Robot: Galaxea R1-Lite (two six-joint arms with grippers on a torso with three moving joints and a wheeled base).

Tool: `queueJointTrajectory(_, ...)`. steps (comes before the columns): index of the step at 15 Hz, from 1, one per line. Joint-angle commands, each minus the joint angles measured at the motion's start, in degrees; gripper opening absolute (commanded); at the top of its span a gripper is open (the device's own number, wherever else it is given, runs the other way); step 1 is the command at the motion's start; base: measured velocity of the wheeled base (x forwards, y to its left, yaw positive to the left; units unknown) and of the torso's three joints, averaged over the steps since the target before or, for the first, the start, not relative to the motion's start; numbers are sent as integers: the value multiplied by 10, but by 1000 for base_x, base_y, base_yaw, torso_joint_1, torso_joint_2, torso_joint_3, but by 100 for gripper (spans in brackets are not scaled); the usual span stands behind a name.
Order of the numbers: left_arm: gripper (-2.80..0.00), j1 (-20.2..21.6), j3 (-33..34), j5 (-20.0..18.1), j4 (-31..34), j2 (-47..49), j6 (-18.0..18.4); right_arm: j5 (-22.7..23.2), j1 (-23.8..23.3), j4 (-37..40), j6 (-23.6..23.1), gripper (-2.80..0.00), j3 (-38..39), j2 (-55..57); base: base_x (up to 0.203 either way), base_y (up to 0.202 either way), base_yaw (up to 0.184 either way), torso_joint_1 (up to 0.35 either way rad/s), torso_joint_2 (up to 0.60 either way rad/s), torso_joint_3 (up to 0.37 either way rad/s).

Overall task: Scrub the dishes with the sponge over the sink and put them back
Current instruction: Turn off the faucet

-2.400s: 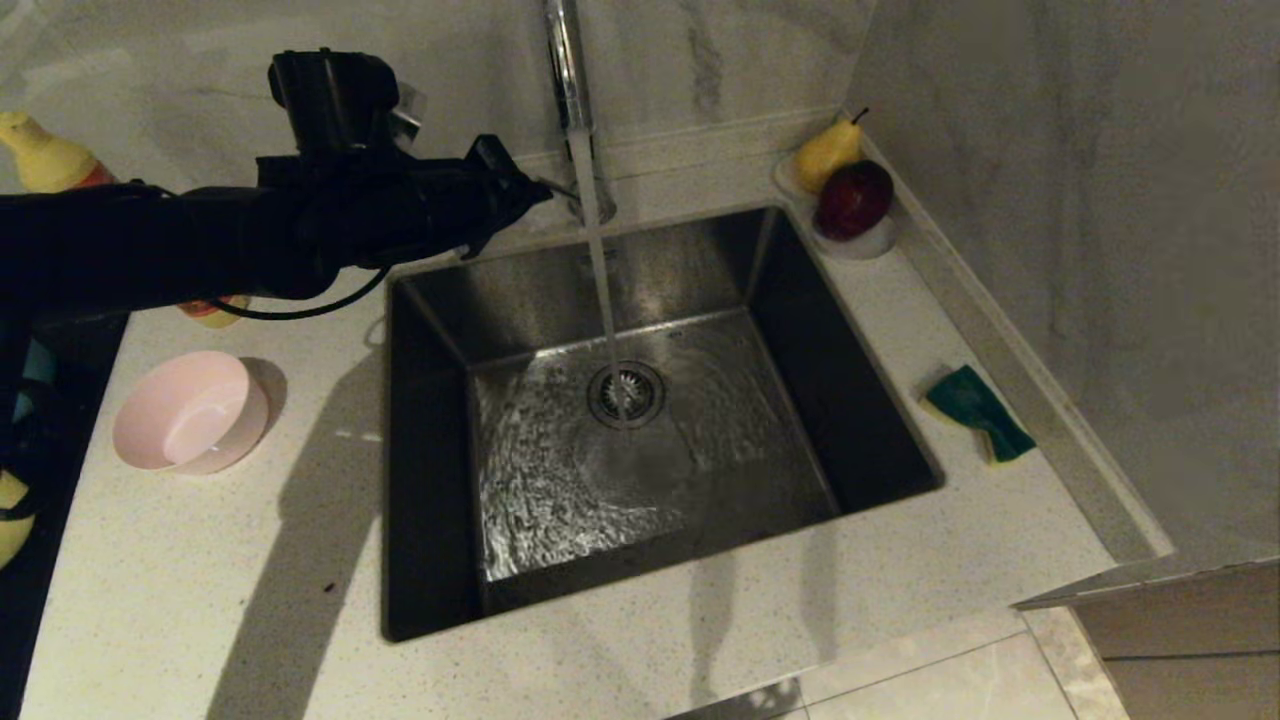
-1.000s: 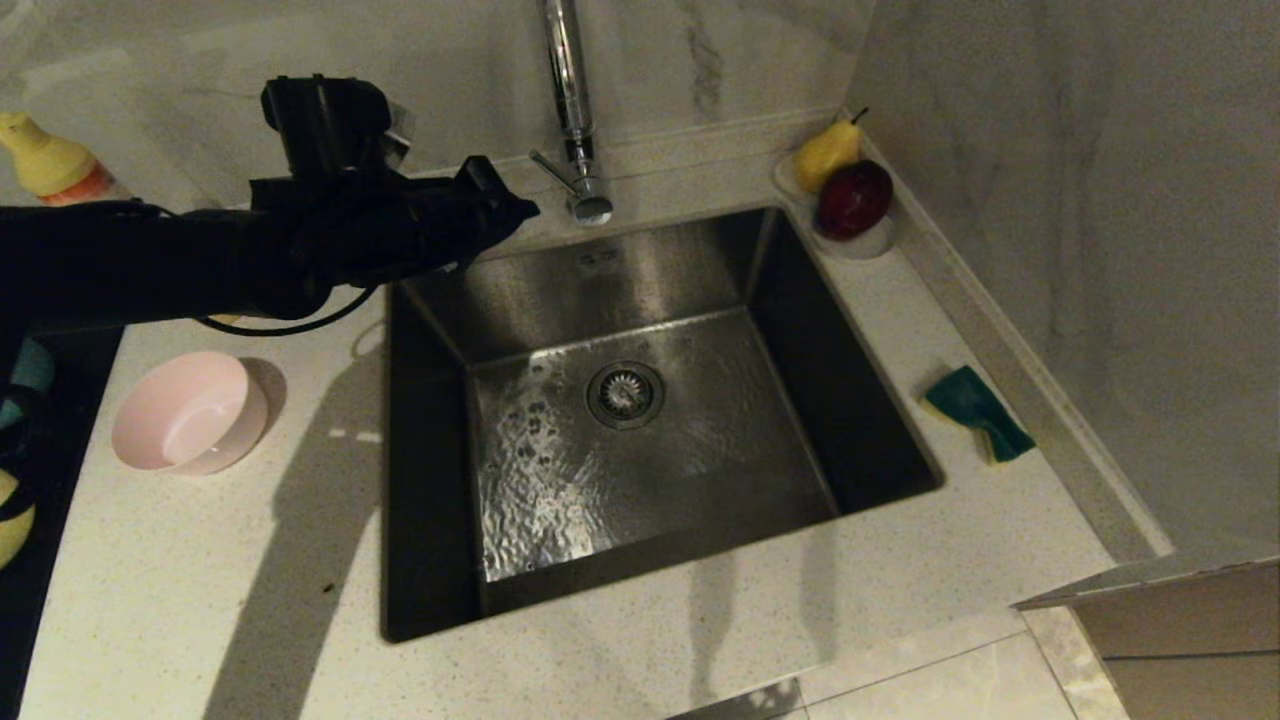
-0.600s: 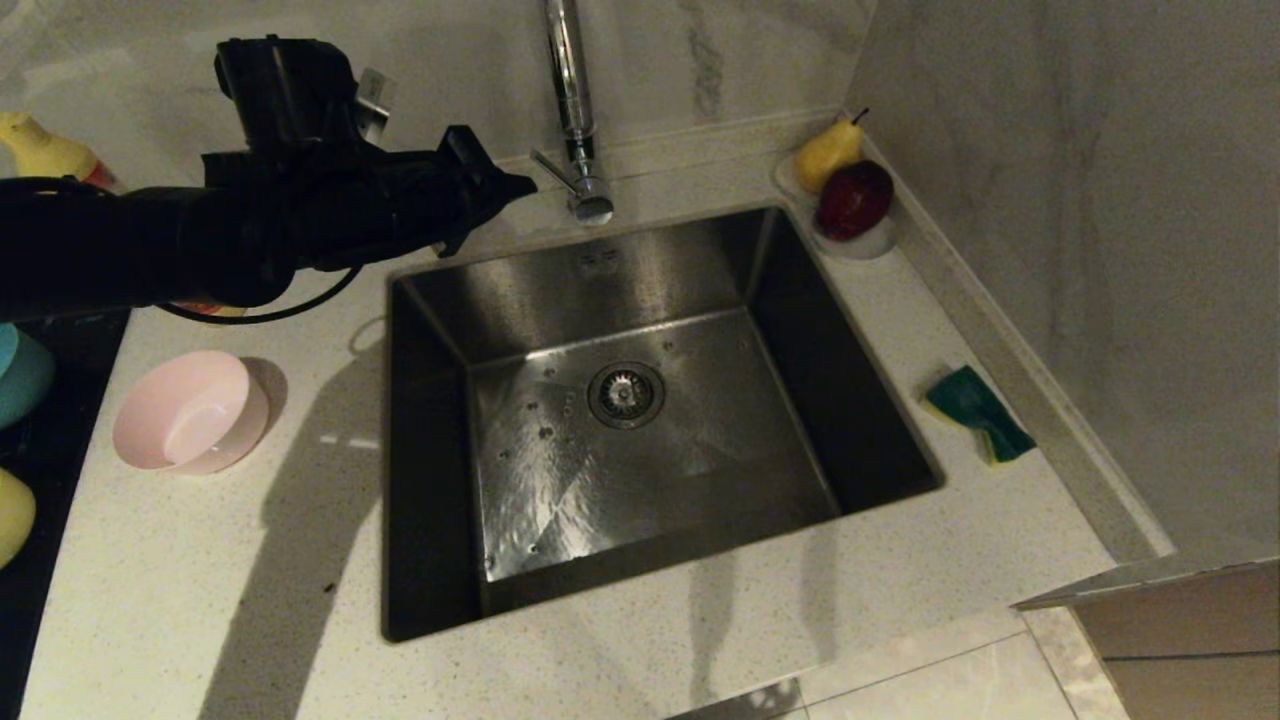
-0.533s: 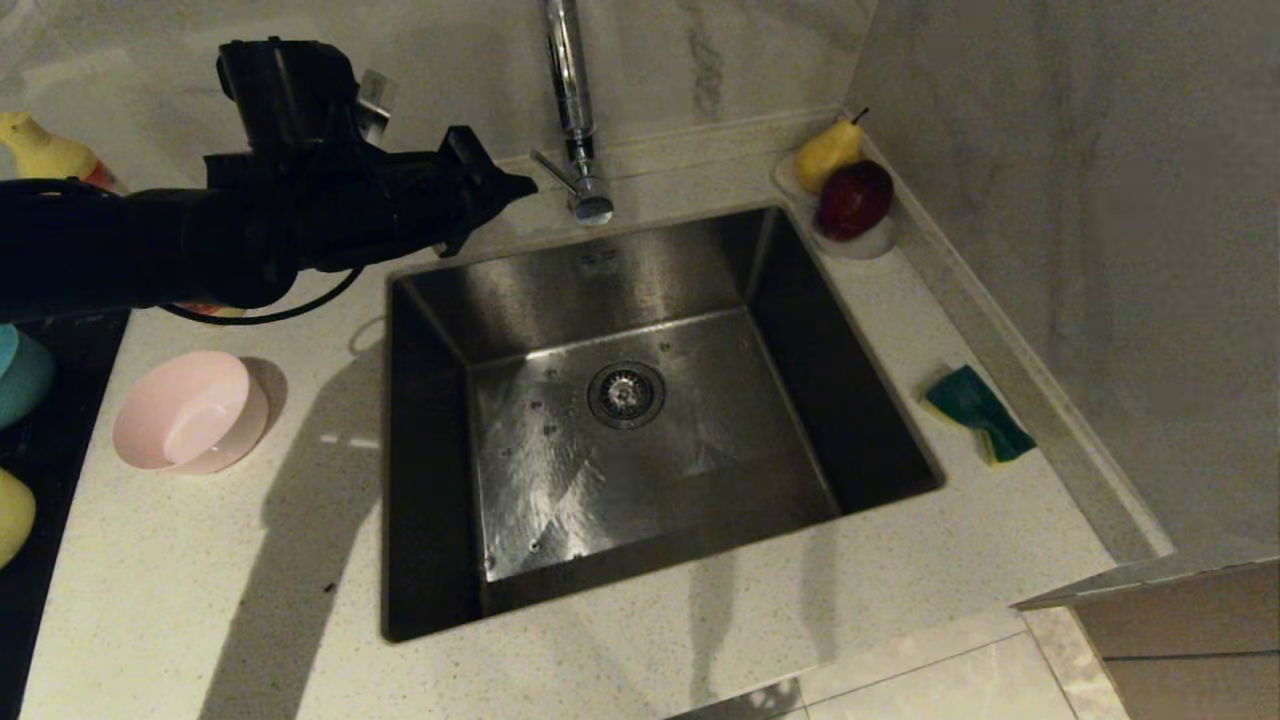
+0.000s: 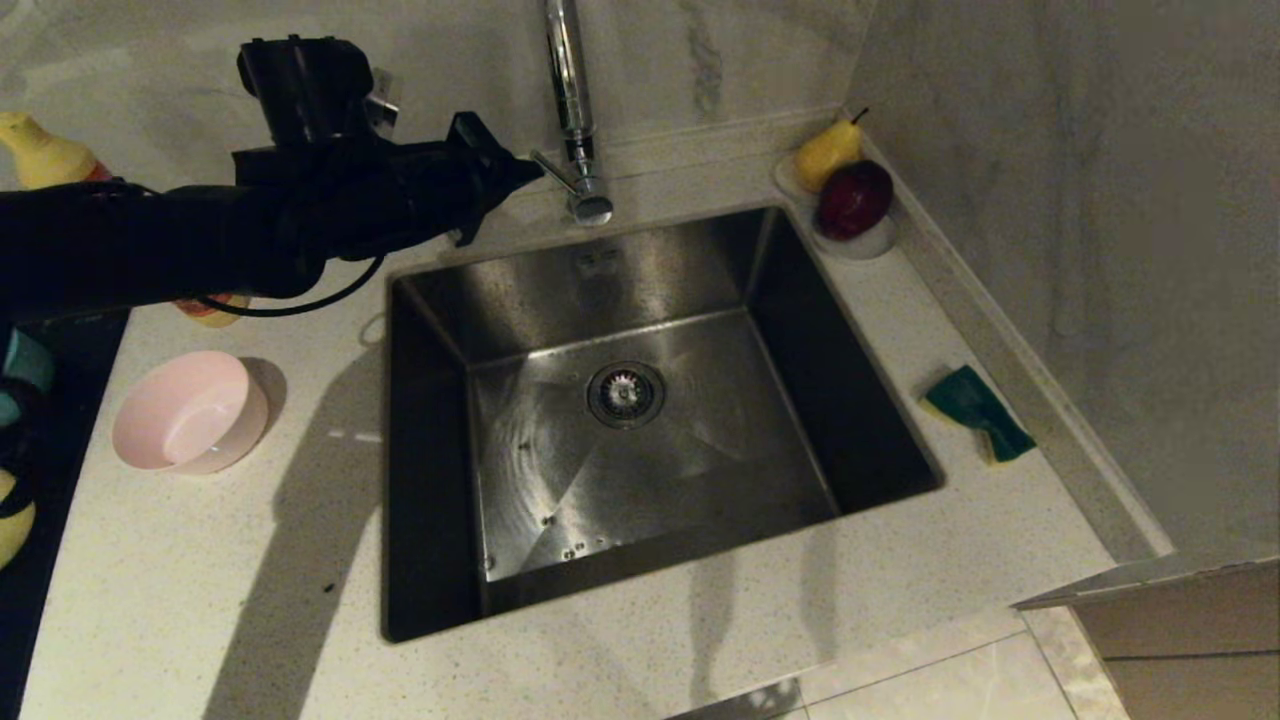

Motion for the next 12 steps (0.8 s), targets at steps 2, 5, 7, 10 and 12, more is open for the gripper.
queueJointTrajectory(2, -280, 0, -7, -1, -12, 27, -3, 0, 0, 0, -1, -280, 0, 0, 0, 0, 0, 0, 0, 0)
queueJointTrajectory(5, -280, 0, -7, 4, -59, 44, -10, 0, 0, 0, -1, -280, 0, 0, 0, 0, 0, 0, 0, 0)
queueJointTrajectory(7, -280, 0, -9, 10, -62, 46, -14, 0, 0, 0, -1, -280, 0, 0, 0, 0, 0, 0, 0, 0)
queueJointTrajectory(10, -280, 0, -9, 26, -98, 60, -23, 0, 0, 0, -1, -280, 0, 0, 0, 0, 0, 0, 0, 0)
queueJointTrajectory(12, -280, 0, -9, 46, -114, 63, -24, 0, 0, 0, -1, -280, 0, 0, 0, 0, 0, 0, 0, 0)
